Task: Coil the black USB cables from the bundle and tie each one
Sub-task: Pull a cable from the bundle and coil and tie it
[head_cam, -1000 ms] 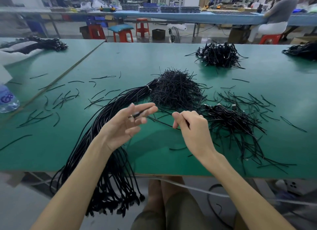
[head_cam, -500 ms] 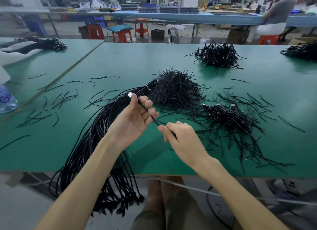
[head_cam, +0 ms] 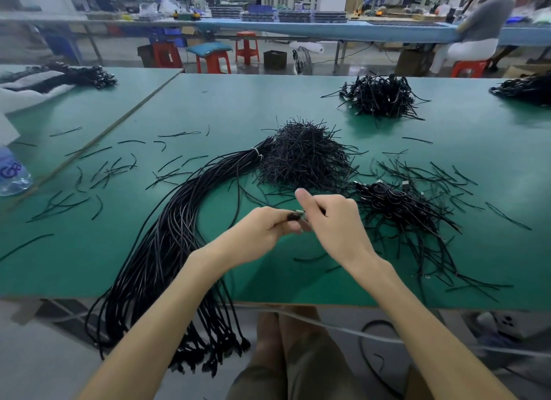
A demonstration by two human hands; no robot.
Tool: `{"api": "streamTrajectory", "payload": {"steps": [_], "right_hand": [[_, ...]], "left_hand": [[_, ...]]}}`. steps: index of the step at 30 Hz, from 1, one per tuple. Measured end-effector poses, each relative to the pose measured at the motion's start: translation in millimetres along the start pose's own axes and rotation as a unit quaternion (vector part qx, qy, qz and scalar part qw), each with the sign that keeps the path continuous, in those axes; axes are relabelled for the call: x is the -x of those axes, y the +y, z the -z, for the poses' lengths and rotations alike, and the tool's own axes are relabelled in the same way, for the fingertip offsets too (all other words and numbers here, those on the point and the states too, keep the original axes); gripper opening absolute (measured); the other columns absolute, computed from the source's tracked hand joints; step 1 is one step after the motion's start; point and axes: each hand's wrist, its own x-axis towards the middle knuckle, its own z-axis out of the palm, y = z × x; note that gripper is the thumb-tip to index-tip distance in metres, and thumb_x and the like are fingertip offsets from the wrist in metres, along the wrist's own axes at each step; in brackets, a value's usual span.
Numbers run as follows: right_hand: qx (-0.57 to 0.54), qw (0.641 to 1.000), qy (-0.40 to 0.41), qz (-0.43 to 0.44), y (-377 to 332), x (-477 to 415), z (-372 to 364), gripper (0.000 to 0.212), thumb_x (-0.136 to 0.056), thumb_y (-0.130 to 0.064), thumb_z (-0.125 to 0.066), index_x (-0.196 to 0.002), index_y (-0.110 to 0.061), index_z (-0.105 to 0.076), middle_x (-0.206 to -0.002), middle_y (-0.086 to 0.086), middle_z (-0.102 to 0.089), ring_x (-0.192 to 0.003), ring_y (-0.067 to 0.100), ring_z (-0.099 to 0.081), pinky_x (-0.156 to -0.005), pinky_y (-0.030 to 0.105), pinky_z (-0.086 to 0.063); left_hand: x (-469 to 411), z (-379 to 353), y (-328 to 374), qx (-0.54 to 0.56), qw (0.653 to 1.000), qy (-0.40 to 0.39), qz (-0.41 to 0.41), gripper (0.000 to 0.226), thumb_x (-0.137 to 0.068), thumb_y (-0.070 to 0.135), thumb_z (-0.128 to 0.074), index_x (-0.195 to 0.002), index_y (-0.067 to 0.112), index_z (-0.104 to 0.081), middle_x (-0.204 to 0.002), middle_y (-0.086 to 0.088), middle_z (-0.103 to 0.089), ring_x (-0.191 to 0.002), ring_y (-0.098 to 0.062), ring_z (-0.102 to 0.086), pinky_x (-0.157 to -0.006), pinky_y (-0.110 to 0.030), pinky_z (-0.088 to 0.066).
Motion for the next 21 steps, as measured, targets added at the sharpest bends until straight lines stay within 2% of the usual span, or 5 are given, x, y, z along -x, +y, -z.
{"api": "streamTrajectory", "payload": {"steps": [7,11,15,17,21], "right_hand": [[-0.093,0.994,0.058,0.02,-13,8,-8,0.054,-0.108,-0.041,-0.043,-0.058,-0.021,-0.045,-0.049,-0.013,-0.047,-0.049,0.006,-0.041,-0.052,0.015,-0.031],[-0.091,0.992,0.033,0.078,-19,20,-20,0.053,-0.108,-0.041,-0.043,-0.059,-0.02,-0.043,-0.049,-0.008,-0.042,-0.047,0.01,-0.037,-0.05,0.023,-0.028],[-0.092,0.992,-0.016,0.082,-3,26,-27,0.06,-0.106,-0.05,-0.042,-0.059,-0.015,-0.027,-0.051,-0.005,-0.025,-0.05,0.011,-0.023,-0.051,0.031,-0.021],[-0.077,0.994,-0.013,0.072,8,22,-25,0.062,-0.105,-0.05,-0.045,-0.057,-0.019,-0.021,-0.05,-0.008,-0.02,-0.049,0.011,-0.021,-0.051,0.028,-0.018],[-0.022,0.998,-0.016,0.063,19,3,-21,0.065,-0.105,-0.05,-0.047,-0.055,-0.02,-0.019,-0.048,-0.007,-0.019,-0.047,0.012,-0.021,-0.051,0.028,-0.017]], "left_hand": [[1,-12,11,0.29,0.954,0.074,-0.008,0.031,-0.107,0.028,-0.042,-0.094,0.018,-0.068,-0.097,0.014,-0.071,-0.093,-0.004,-0.062,-0.093,-0.024,-0.049],[-5,-7,17,0.597,0.798,0.079,0.01,0.053,-0.111,0.037,-0.024,-0.14,0.004,-0.054,-0.144,-0.007,-0.061,-0.134,-0.018,-0.056,-0.103,-0.028,-0.051],[-1,34,8,0.802,0.581,0.137,-0.013,0.033,-0.111,0.026,-0.034,-0.109,0.01,-0.063,-0.094,0.002,-0.072,-0.077,-0.01,-0.069,-0.071,-0.025,-0.057],[9,46,4,0.792,0.6,0.109,0.003,0.034,-0.111,0.024,-0.035,-0.089,0.019,-0.062,-0.067,0.011,-0.049,-0.05,-0.006,-0.039,-0.055,-0.019,-0.037],[25,49,7,0.54,0.842,-0.016,0.016,0.042,-0.107,0.037,-0.044,-0.071,0.02,-0.056,-0.06,0.008,-0.032,-0.053,-0.01,-0.027,-0.057,-0.023,-0.02]]}}
